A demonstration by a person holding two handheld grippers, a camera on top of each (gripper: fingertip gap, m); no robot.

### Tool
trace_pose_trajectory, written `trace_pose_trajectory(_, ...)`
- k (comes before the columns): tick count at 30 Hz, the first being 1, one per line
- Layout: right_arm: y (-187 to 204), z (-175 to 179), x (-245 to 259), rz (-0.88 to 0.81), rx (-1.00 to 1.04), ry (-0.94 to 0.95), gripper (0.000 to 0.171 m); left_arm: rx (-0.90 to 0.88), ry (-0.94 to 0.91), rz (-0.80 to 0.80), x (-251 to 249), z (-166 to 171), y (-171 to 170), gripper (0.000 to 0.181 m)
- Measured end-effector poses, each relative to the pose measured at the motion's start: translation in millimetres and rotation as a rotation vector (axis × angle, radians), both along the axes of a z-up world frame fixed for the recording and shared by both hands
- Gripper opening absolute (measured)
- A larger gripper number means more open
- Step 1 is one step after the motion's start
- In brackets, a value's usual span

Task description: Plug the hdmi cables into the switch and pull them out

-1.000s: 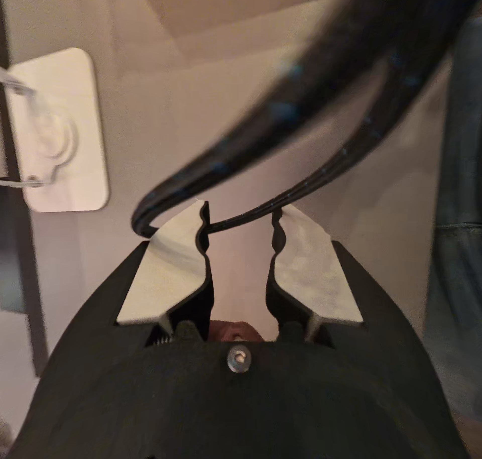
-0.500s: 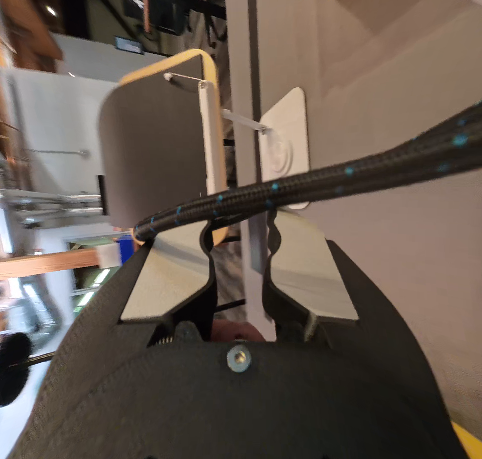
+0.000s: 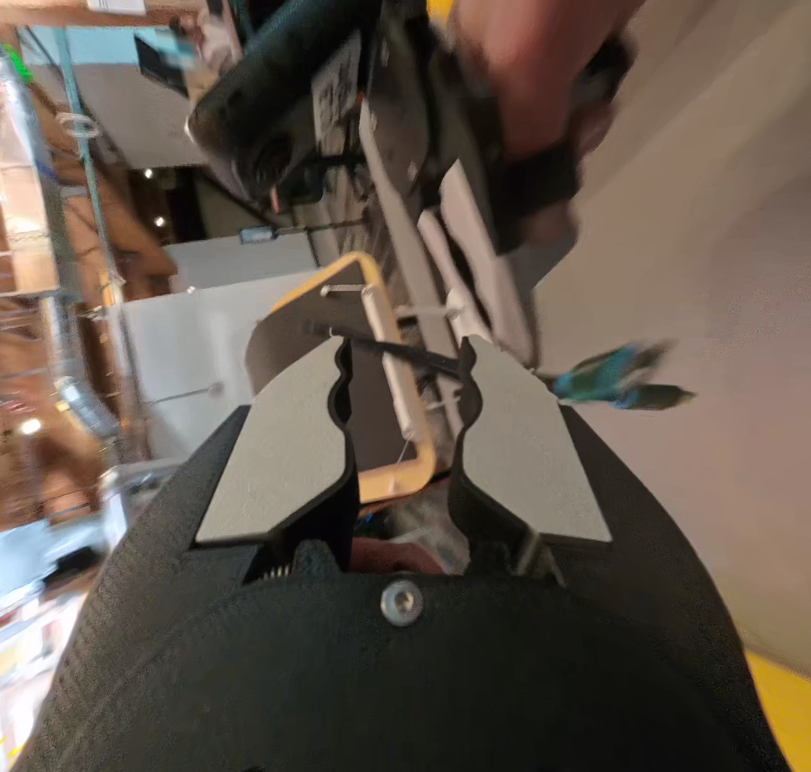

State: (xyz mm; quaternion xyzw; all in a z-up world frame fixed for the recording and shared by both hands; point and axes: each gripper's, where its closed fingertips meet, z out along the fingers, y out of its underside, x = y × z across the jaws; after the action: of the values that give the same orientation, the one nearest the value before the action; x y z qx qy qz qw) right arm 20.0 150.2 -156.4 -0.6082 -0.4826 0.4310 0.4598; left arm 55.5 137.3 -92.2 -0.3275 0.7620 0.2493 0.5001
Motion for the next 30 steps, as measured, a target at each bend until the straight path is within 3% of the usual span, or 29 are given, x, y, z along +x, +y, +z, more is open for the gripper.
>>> trace_pose_trajectory(2, 0.6, 4.1, 1.9, -0.003, 0.021, 0.009, 0.0, -0.126, -0.038, -0.024, 6.3, -11.8, -13.9, 0.041)
trace_pose_trajectory(4, -0.5, 4.1, 1.8, -0.002, 0.031, 0.006, 0.0, -0.223, -0.088, 0.038, 3.9, -16.2, -9.5, 0.049)
trace_pose_trajectory(10, 1.6, 9.2, 9.6, -0.02, 0.049, 0.046, 0.0, -0.573, -0.374, 0.092, -17.6, 4.2, -11.1, 0.061)
trace_pose_trajectory(18, -13.6, 7.3, -2.3, 0.016, 0.208, -0.043, 0.0, -1.35, -0.809, 0.157, -47.9, 4.7, 24.3, 0.082)
trace_pose_trajectory(21, -19.2, 5.4, -9.4, 0.033, 0.244, -0.068, 0.0, -1.414, -0.769, 0.218, -39.1, -19.0, 49.3, 0.077)
trace_pose_trajectory(24, -21.6, -2.2, -13.7, 0.048, 0.254, -0.102, 0.0, -1.586, -0.744, 0.177, -22.7, -29.8, 48.8, 0.074)
trace_pose_trajectory(27, -19.3, -15.8, -14.8, 0.05, 0.215, -0.147, 0.0, -1.593, -0.761, 0.027, -12.1, -13.4, 39.4, 0.053)
trace_pose_trajectory(30, -10.0, -22.0, -10.6, 0.027, 0.089, -0.119, 0.0, -1.504, -0.641, -0.124, -3.9, 1.9, 0.8, 0.041)
